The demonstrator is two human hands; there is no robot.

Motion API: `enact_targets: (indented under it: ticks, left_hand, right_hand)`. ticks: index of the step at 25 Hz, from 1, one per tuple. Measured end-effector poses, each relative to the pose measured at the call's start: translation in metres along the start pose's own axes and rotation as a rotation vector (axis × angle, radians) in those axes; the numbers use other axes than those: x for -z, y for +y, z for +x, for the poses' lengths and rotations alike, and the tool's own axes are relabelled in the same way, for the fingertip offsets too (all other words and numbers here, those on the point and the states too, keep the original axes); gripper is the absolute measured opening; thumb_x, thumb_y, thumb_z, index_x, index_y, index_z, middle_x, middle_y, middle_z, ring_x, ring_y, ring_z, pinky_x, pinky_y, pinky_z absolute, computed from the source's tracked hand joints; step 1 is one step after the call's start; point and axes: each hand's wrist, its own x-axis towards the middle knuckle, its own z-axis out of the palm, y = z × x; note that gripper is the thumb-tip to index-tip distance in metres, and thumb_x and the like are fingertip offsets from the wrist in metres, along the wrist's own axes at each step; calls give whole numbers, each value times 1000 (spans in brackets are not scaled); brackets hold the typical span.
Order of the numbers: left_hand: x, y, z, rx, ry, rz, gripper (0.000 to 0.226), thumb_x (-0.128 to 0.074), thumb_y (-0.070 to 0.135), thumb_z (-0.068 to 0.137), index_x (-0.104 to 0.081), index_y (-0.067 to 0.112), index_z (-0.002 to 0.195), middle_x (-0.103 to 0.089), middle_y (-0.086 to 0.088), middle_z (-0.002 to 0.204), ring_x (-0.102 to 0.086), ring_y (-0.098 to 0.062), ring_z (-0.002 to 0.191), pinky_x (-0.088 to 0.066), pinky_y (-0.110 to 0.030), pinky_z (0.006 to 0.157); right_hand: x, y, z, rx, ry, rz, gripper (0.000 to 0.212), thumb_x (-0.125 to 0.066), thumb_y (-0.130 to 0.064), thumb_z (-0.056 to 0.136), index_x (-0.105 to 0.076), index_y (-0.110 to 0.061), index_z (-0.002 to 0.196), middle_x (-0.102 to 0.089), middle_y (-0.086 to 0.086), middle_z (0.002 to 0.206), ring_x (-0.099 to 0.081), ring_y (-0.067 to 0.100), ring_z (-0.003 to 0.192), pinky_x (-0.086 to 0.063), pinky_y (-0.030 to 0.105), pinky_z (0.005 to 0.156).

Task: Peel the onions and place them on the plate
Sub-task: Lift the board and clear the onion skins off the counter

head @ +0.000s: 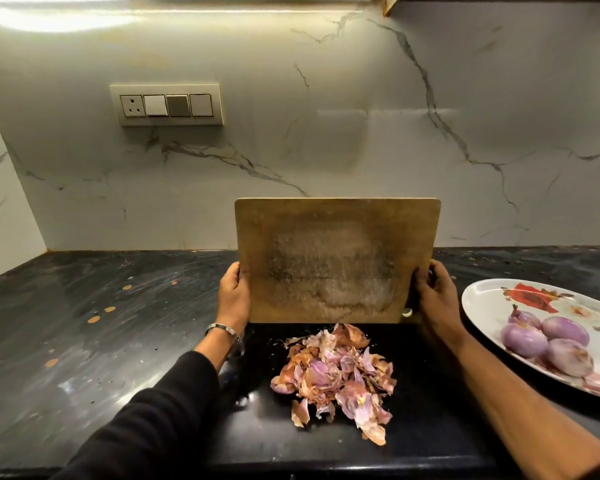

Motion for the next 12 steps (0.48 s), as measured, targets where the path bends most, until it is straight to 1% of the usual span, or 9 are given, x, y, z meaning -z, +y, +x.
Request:
enact_targets:
  ticks: [2,5,6,7,8,9,10,12]
  left_hand:
    - [3,-7,-4,6,-6,-21,23,-43,23,104,-62,10,109,-66,-7,100,-62,-23,94,-54,-44,86]
    - [5,-8,-2,57,-7,-115,23,-49,22,101,-63,10,115,-68,-3,101,-65,-18,91,-56,-34,82]
    - [6,-8,-2,65,-9,-141,24,-51,20,100,-63,9,117,-69,-3,101,-66,-16,90,-57,-33,81]
    - [8,-9,-1,64,-9,-160,24,-53,18,99,-63,7,118,-69,-4,102,-66,-15,89,-57,-31,80]
    - [11,-9,-1,59,-11,-173,24,-55,15,97,-62,5,118,-69,-6,102,-67,-15,89,-58,-29,79]
    - [14,-8,-1,59,-16,-177,23,-57,12,96,-62,4,117,-69,-7,101,-67,-15,87,-59,-26,76]
    - [17,-7,0,62,-24,-172,21,-58,9,95,-63,4,115,-70,-7,99,-68,-14,85,-59,-22,73]
    - [22,-6,3,74,-42,-129,19,-61,7,93,-65,5,112,-71,-6,97,-68,-13,82,-58,-20,71]
  right_hand:
    - [3,6,-2,-32,-22,28,31,-48,-28,102,-56,-15,129,-66,17,120,-67,36,108,-55,65,84]
    - [7,4,-3,-48,-55,63,32,-50,-29,101,-57,-15,129,-68,13,120,-69,32,109,-57,57,84]
    - [9,3,-3,-45,-64,46,31,-50,-28,100,-59,-15,127,-70,10,118,-70,27,106,-59,51,81]
    - [11,1,-3,-23,-72,-4,28,-51,-26,101,-61,-15,124,-72,6,113,-72,22,102,-61,41,77]
    - [12,0,-2,14,-74,-83,23,-52,-23,101,-63,-15,119,-73,0,105,-72,16,96,-61,28,73]
    - [14,-3,-2,52,-70,-173,17,-54,-19,101,-65,-18,114,-73,-8,97,-72,8,91,-57,17,67]
    - [16,-6,-1,76,-65,-254,15,-56,-16,100,-65,-20,110,-71,-14,92,-70,0,86,-53,10,63]
    - [21,-12,0,89,-72,-375,18,-60,-12,97,-66,-23,110,-67,-19,91,-65,-7,81,-49,7,63]
